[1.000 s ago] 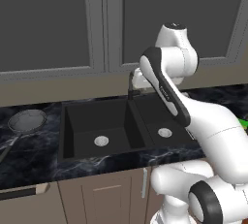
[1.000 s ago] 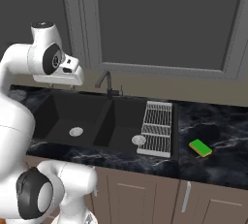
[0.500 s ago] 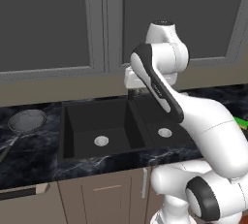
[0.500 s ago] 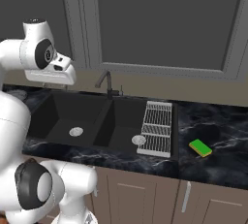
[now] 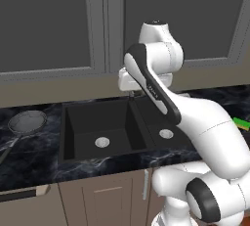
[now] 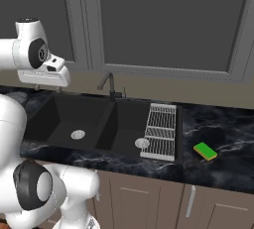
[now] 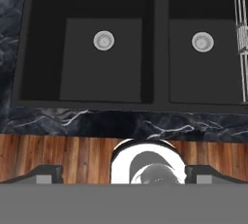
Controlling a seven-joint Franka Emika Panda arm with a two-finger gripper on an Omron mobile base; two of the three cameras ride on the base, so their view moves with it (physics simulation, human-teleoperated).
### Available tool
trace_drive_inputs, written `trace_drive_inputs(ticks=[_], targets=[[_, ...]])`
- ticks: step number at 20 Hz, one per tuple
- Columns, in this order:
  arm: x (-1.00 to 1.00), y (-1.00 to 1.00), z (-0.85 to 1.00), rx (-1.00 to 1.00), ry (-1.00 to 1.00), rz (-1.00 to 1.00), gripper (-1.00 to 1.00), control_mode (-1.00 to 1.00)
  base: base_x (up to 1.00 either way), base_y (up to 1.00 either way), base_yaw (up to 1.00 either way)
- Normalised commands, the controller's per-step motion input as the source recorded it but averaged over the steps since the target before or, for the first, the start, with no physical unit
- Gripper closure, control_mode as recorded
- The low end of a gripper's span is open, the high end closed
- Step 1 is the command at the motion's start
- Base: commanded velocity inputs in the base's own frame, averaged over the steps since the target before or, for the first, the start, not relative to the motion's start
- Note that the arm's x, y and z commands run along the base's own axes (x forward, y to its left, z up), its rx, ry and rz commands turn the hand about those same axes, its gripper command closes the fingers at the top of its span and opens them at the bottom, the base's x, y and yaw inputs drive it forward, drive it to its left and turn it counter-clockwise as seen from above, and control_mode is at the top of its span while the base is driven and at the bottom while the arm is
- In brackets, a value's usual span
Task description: Pick the pan and sponge and place them into the sink. Then turn on the water.
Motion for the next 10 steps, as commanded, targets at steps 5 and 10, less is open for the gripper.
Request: trace_drive_inputs(ticks=[5,10], targets=[[-0.06,0.24,0.0,-0.01,0.03,0.0,-1.0,-1.0,0.0,0.0,0.0],[-0.05,0.28,0.0,-0.02,0.04,0.0,-1.0,-1.0,0.0,0.0,0.0]])
